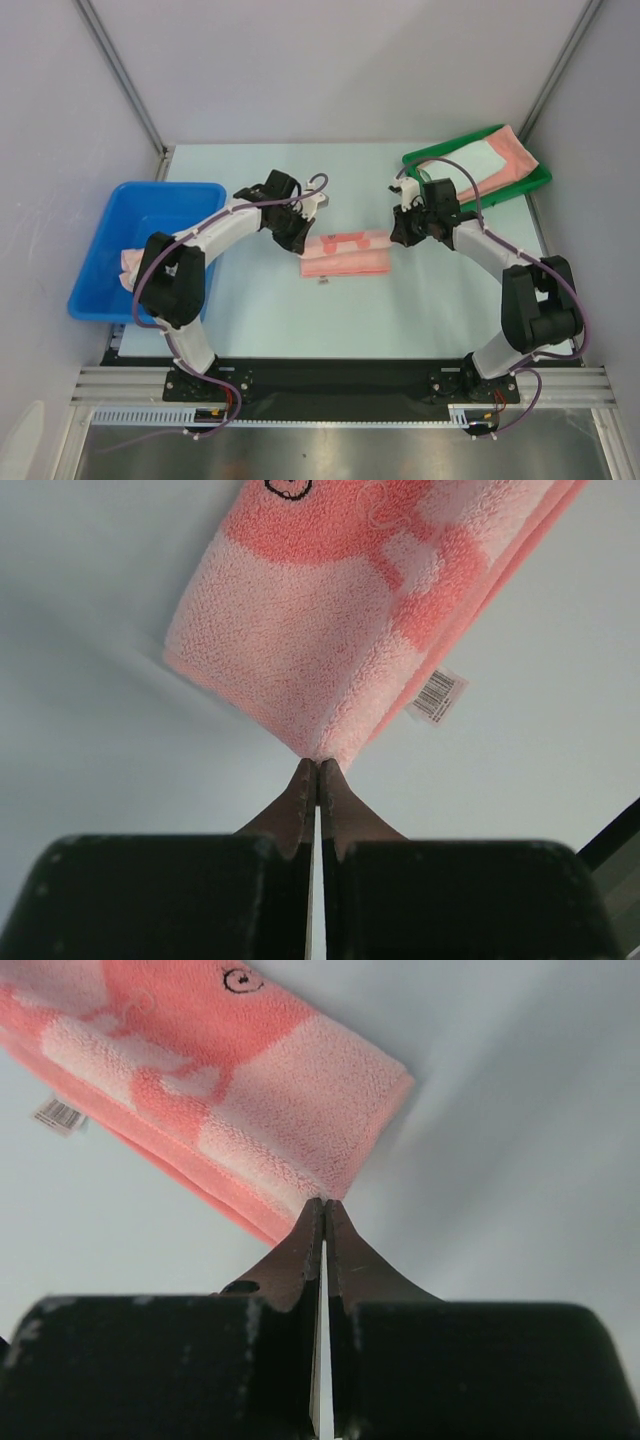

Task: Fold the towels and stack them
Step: Fold the towel, then smooth out wrinkles on the folded towel

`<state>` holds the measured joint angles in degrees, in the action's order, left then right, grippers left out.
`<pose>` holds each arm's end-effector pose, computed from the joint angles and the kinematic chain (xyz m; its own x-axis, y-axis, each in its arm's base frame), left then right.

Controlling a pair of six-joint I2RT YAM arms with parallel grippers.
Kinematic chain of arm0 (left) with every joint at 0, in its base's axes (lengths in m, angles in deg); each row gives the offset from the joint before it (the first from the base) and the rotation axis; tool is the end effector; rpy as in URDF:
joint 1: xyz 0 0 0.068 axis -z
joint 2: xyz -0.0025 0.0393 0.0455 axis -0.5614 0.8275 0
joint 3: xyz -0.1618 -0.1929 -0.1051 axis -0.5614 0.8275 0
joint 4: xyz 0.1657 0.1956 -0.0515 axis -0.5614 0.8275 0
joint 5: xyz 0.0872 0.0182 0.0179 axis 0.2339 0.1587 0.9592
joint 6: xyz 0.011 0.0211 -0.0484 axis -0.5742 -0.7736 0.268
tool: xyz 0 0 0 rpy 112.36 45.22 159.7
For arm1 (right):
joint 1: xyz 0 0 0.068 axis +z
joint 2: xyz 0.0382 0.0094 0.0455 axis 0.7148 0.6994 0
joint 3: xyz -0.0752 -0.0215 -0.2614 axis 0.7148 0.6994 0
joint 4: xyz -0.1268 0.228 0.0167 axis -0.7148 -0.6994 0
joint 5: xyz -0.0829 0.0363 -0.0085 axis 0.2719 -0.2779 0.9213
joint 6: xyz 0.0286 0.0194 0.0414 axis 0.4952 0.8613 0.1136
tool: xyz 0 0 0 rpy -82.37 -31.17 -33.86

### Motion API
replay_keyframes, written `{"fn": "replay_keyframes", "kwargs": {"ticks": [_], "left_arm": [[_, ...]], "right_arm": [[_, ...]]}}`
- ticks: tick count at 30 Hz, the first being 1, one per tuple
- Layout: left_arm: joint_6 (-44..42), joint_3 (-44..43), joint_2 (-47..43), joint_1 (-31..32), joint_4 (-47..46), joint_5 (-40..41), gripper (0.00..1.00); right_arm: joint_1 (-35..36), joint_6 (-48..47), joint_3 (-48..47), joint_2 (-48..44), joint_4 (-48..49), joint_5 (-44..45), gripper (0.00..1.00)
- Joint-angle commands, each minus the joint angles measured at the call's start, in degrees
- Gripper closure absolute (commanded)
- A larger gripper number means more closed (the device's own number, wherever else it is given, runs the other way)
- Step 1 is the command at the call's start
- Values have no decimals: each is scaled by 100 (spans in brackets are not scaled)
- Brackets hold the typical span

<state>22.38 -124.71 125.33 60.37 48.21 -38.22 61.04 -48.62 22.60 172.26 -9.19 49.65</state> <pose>0.3227 -0.1722 0.2201 -0.6490 0.5879 -0.4829 0.7327 0.6539 -0.1887 0.3177 0.1022 0.2189 -0.5839 -0.3589 -0.7282 -0.6403 0.7550 0.1413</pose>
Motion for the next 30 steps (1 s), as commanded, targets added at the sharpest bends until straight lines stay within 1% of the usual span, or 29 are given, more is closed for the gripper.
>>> {"fn": "replay_keyframes", "kwargs": {"ticks": [1,7,10,11,12,13,14,15,16,17,20,23,24,26,27,29,30], "left_arm": [[92,161,-343,50,-68,26,100],[127,600,-360,103,-165,26,99],[154,776,-378,147,-209,52,96],[180,802,-387,164,-218,70,87],[224,794,-395,190,-218,96,82],[241,820,-439,234,-200,201,80],[242,838,-492,296,-191,263,75],[337,907,-544,296,-252,359,73],[390,925,-658,305,-270,638,71],[443,934,-711,296,-297,798,68],[689,856,-905,305,-332,1212,65],[979,759,-1133,296,-420,1247,61],[1197,663,-1160,305,-463,1213,60],[1444,601,-1204,305,-569,898,62],[1733,661,-1291,314,-813,583,62],[1946,819,-1397,331,-1139,230,62],[2190,1038,-1458,331,-1506,-24,61]], "right_arm": [[5,266,82,-230,-15,235,100],[22,417,197,24,-278,209,98],[40,495,144,200,-506,94,93],[49,513,100,244,-595,33,88],[75,531,57,305,-674,41,84],[101,548,21,323,-875,41,80],[136,583,4,324,-964,59,73],[145,679,-23,315,-1034,42,69],[154,706,-32,271,-1174,24,65],[154,724,-23,149,-1236,-28,62],[119,987,-111,-10,-1448,15,62],[75,1233,-242,-19,-1510,-117,64],[49,1373,-286,68,-1501,-117,64],[49,1585,-435,235,-1404,-169,68],[40,1646,-488,314,-1378,-187,69],[40,1769,-602,560,-1194,-336,69],[40,1831,-612,631,-993,-493,69]]}}
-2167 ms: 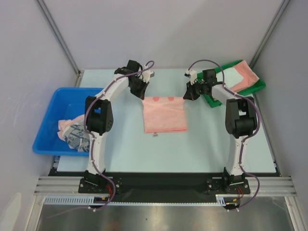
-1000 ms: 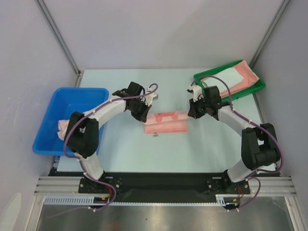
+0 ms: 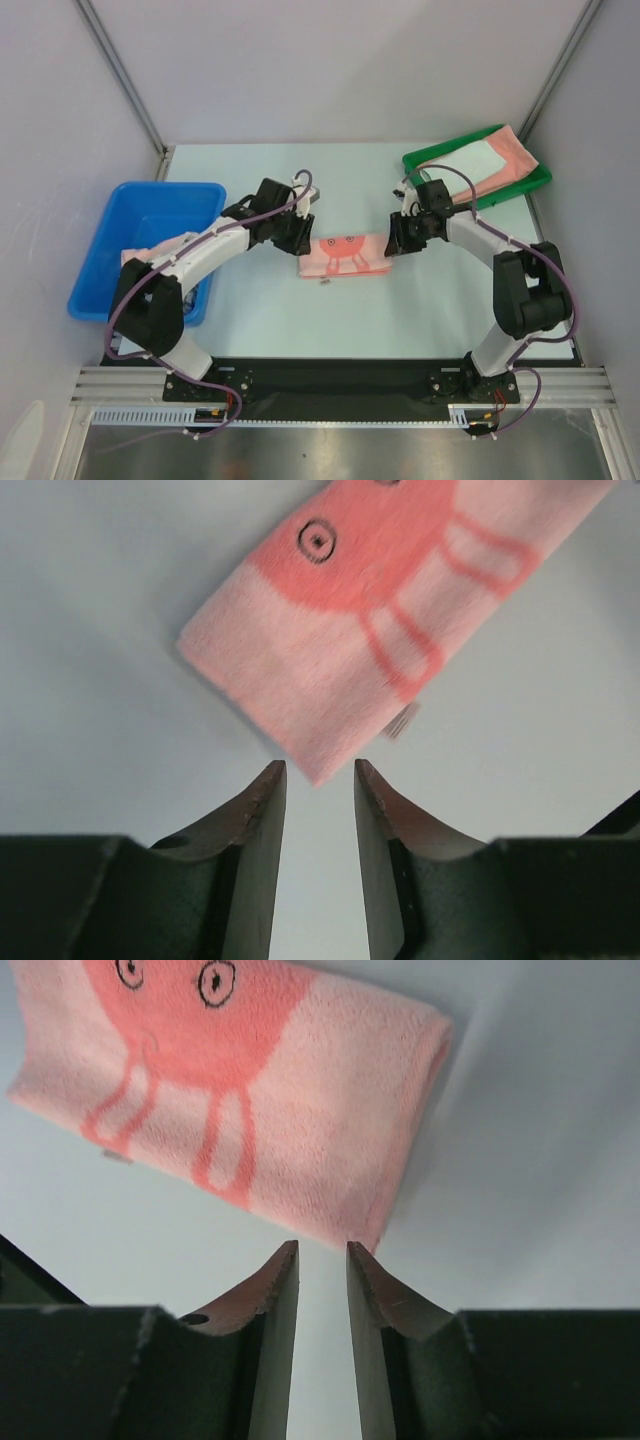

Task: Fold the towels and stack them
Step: Smooth out wrinkles on the folded towel, then neatly place the folded towel into the bin

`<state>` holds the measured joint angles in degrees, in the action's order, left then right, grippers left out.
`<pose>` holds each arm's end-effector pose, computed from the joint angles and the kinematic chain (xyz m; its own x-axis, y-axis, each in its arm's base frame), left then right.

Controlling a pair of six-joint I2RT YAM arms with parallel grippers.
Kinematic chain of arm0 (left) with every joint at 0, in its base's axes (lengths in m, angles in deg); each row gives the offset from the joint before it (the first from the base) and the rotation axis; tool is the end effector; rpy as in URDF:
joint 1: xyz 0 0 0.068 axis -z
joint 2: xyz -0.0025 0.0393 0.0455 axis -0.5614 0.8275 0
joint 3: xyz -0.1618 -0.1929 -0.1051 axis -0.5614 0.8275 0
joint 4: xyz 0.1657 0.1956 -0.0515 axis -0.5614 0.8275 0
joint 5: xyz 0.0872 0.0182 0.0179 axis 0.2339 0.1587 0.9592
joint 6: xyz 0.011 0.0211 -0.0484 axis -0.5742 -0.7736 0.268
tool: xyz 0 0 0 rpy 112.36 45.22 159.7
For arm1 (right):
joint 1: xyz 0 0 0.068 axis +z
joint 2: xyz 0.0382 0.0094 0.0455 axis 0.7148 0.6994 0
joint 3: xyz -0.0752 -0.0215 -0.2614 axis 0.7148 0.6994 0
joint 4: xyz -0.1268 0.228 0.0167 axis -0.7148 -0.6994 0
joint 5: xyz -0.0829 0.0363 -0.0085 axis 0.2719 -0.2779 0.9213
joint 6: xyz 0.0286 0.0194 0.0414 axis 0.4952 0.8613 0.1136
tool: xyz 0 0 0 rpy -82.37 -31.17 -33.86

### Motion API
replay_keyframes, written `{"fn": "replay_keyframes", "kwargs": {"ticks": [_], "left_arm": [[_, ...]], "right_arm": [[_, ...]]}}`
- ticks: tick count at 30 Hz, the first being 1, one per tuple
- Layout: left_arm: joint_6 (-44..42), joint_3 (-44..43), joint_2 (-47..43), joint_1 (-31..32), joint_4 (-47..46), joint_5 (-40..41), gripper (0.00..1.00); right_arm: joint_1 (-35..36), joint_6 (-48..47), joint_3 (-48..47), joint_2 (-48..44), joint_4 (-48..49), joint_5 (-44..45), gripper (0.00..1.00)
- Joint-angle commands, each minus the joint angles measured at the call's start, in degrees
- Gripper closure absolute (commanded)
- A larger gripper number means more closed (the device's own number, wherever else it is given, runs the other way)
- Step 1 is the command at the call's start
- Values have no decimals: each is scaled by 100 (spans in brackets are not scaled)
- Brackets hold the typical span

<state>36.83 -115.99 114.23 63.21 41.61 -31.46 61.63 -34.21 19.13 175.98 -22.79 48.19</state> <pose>0.2866 -0.1683 0.2432 -0.7233 0.4089 -0.5564 0.5865 0.7891 -0.1825 0.3124 0.1051 0.2023 -0.8570 -0.2060 -0.4724 -0.4114 0.8254 0.3865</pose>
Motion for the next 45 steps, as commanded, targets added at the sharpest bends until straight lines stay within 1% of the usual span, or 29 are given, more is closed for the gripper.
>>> {"fn": "replay_keyframes", "kwargs": {"ticks": [1,2,3,6,11,14,15,16,21,24,25,28,30,33,35,37,42,45], "left_arm": [[913,281,-357,47,-1032,-754,61],[1211,404,-340,56,-1217,-894,61],[1327,692,-279,56,-1636,-1139,62],[1539,1072,-60,47,-1921,-871,62],[1670,1161,310,47,-1852,-431,63],[1715,977,521,38,-1580,70,63],[1723,898,556,21,-1379,184,63],[1750,819,592,-5,-1273,412,63],[1899,449,680,-85,-806,756,62],[1899,326,706,-111,-595,958,63],[1899,317,689,-128,-560,950,63],[1908,291,513,-120,-595,714,61],[1917,265,495,-129,-621,451,60],[1961,387,583,-146,-770,361,59],[2022,536,758,-172,-901,370,60],[2066,642,925,-216,-999,440,64],[2110,862,1031,-260,-1122,581,69],[2119,880,1040,-260,-1105,660,76]], "right_arm": [[-28,478,-256,408,456,-392,69],[-36,592,-212,470,535,-418,69],[-45,663,-159,540,675,-401,69],[-80,804,174,725,1009,-322,69],[-177,796,430,752,1124,-225,66],[-177,875,465,568,1081,-260,66],[-177,909,465,515,1037,-321,65],[-177,936,491,454,1028,-383,61],[-195,1138,465,111,1063,-366,56],[-212,1270,360,127,1098,-234,51],[-221,1288,325,154,1098,-112,48],[-239,1332,202,373,1115,20,43],[-239,1332,88,514,1177,38,41],[-230,1314,-53,821,1265,74,39],[-195,1288,-80,1005,1396,56,39],[-160,1209,-97,1085,1441,56,39],[33,1182,43,1226,1537,188,39],[130,1244,227,1200,1590,153,41]]}}
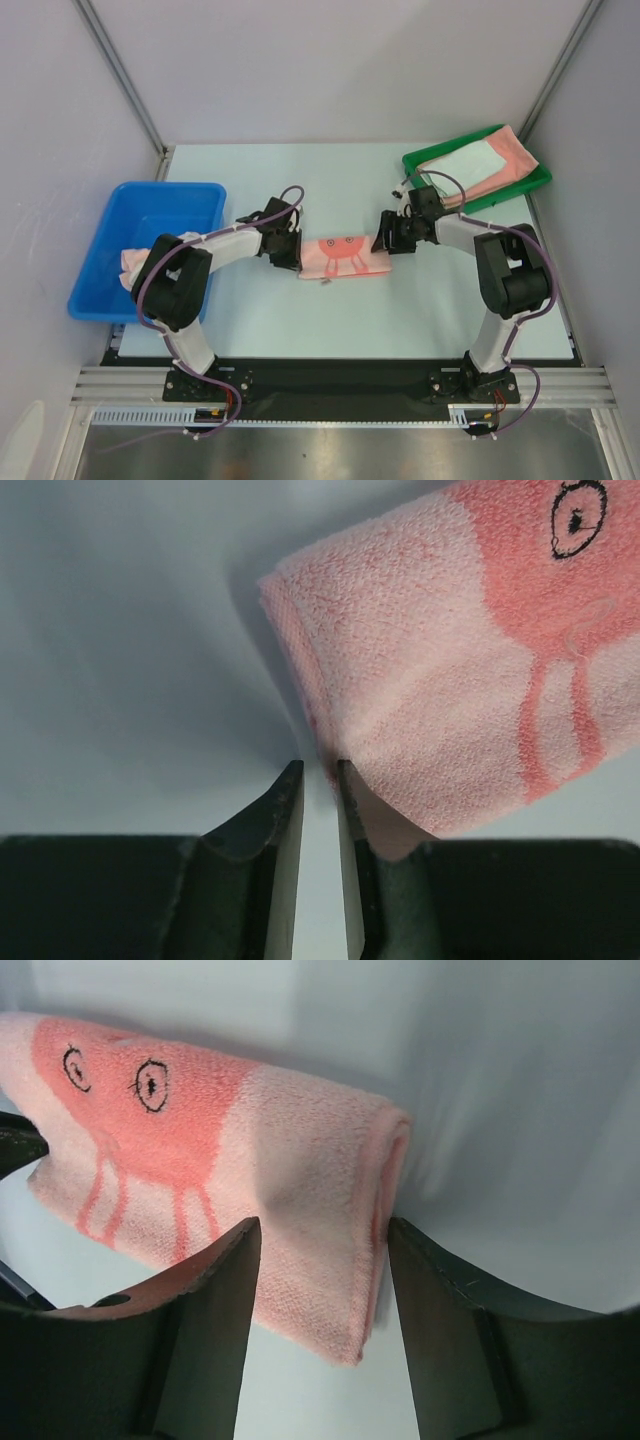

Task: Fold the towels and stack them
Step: Neatly place the folded towel into the bin

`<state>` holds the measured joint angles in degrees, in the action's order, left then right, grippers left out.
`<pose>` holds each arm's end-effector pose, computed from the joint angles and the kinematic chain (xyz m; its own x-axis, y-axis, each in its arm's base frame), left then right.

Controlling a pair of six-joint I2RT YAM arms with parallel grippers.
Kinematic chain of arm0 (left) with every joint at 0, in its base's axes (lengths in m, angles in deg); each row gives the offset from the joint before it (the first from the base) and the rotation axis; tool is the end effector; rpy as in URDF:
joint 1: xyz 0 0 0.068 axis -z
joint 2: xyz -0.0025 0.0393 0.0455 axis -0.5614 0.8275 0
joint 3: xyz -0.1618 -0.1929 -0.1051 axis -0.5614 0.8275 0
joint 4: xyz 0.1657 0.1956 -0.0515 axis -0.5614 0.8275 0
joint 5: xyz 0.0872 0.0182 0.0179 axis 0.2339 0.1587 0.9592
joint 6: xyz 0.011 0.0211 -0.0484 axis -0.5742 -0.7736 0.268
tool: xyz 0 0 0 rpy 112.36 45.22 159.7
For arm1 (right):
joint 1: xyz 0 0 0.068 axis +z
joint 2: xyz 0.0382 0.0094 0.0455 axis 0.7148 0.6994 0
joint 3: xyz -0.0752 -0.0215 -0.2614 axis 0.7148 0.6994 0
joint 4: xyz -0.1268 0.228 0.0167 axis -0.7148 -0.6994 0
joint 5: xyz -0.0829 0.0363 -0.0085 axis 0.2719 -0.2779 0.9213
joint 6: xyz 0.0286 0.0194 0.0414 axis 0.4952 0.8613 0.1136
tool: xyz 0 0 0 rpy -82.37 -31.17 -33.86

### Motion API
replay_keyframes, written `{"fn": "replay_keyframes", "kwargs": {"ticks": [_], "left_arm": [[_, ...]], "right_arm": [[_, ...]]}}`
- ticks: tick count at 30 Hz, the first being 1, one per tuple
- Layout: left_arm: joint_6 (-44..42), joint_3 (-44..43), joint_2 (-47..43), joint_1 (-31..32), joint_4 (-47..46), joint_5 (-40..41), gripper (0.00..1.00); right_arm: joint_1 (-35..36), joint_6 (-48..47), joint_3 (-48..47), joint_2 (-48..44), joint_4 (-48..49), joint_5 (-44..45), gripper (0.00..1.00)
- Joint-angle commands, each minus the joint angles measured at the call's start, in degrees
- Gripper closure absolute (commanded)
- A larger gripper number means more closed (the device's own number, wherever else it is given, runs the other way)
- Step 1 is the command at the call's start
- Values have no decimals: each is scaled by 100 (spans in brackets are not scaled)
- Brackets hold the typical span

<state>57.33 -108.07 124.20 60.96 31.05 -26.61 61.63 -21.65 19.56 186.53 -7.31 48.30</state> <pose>0.3018 -0.1580 0.1570 -0.9235 0.0847 -0.3741 0.1963 0.9423 -0.2712 0.3461 0.1148 0.1548 -0.8947 -0.0124 -0.4465 -0.2508 0.8411 0.4793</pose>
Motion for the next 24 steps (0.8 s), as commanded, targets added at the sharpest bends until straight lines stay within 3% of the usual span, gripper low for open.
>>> {"fn": "replay_keyframes", "kwargs": {"ticks": [1,11,18,19,22,24], "left_arm": [[69,88,35,-35,-49,201,77],[113,220,0,-62,83,350,81],[306,212,-290,-176,250,473,81],[306,185,-351,-176,328,569,81],[236,-34,-615,-202,626,737,72],[87,-393,-834,-211,864,981,69]], "right_arm": [[130,39,254,127,69,168,41],[148,57,641,-58,271,124,49],[148,171,703,-40,420,-25,69],[157,224,764,-49,464,-112,78],[139,251,826,-189,587,-122,96],[87,172,756,-303,544,-166,100]]}}
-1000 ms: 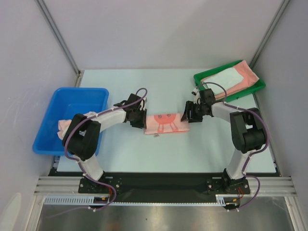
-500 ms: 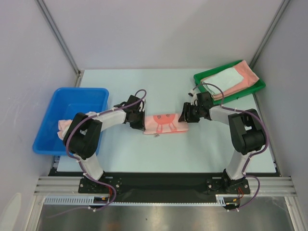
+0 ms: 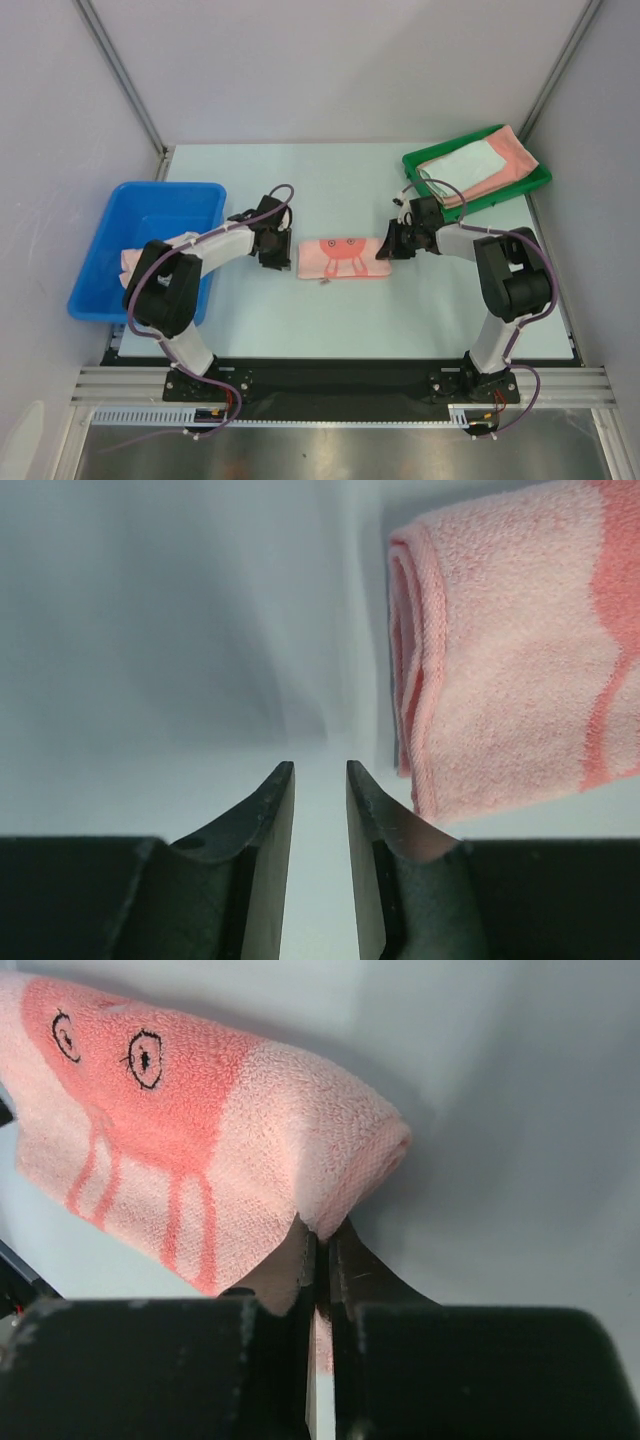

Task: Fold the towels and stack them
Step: Neatly place the folded towel into the bin

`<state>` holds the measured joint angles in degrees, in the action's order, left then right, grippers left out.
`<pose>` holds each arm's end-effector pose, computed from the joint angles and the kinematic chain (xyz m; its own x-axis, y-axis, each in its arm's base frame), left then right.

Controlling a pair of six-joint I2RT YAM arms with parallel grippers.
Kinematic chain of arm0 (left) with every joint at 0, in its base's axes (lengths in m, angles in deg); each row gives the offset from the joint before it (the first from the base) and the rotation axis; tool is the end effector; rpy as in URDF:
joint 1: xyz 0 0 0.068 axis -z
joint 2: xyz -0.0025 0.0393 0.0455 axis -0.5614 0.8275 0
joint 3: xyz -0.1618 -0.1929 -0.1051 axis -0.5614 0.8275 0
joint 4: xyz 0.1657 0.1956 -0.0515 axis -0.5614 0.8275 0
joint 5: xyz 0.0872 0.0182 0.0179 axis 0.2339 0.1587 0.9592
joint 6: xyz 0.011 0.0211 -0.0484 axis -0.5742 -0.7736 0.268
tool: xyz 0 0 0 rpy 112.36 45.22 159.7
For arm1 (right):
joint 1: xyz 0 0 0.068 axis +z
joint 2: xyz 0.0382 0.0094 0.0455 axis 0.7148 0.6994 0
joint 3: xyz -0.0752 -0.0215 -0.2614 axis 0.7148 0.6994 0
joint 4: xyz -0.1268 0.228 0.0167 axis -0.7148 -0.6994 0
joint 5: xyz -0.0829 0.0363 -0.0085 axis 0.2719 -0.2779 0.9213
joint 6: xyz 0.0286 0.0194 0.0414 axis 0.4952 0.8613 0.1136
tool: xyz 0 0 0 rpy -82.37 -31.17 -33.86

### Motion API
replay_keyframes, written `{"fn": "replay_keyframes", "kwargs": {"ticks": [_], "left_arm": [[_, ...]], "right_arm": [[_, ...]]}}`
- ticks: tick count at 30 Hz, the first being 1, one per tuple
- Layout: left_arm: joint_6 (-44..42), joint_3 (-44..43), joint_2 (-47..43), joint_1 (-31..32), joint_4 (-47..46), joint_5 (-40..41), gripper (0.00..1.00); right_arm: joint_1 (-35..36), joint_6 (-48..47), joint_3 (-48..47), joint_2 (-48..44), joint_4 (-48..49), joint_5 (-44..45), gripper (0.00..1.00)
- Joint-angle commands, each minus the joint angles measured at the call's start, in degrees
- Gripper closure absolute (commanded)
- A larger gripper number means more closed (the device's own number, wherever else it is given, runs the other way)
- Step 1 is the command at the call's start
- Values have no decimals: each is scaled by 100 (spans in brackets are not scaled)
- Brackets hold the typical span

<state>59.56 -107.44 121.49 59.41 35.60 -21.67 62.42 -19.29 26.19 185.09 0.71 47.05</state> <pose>0.2961 -0.1418 0.1649 -0.9343 0.0206 -0.3560 0.0979 0.9748 -0.2006 0.3303 0.1160 0.1404 -0.8859 0.0125 -0.4638 -0.2570 0.8190 0.5131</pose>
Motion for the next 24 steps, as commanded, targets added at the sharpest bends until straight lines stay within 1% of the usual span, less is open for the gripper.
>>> {"fn": "replay_keyframes", "kwargs": {"ticks": [1,2,3,5,8,11,15,16,20,22,24], "left_arm": [[-363,-615,-634,-56,698,568,67],[-435,-947,-704,-56,849,803,66],[-496,-1098,-844,-65,972,919,65],[-663,-1441,-1012,-65,1184,1008,63],[-857,-1635,-1372,-73,1272,1026,60],[-1024,-1592,-1619,-73,1272,982,57],[-1270,-1487,-1795,-73,1289,727,54],[-1340,-1487,-1821,-73,1333,744,54],[-1472,-1347,-2005,-82,1228,832,54],[-1516,-1311,-2015,-91,1176,876,53],[-1551,-1328,-1988,-91,1166,885,53]], "right_arm": [[-36,-151,15,-238,-380,-41,100],[-54,-422,-290,-265,-782,11,100],[-54,-555,-459,-274,-1038,81,100],[-63,-862,-758,-344,-1635,371,100],[-80,-1179,-1180,-458,-2252,705,100],[-203,-1391,-1576,-493,-2701,960,100],[-458,-1716,-2208,-397,-3228,1328,100],[-510,-1717,-2523,-362,-3464,1382,100],[-695,-2111,-3184,-239,-3835,1663,100],[-818,-2391,-3482,-90,-4036,1857,100],[-1010,-2569,-4010,164,-4204,1918,100]]}}
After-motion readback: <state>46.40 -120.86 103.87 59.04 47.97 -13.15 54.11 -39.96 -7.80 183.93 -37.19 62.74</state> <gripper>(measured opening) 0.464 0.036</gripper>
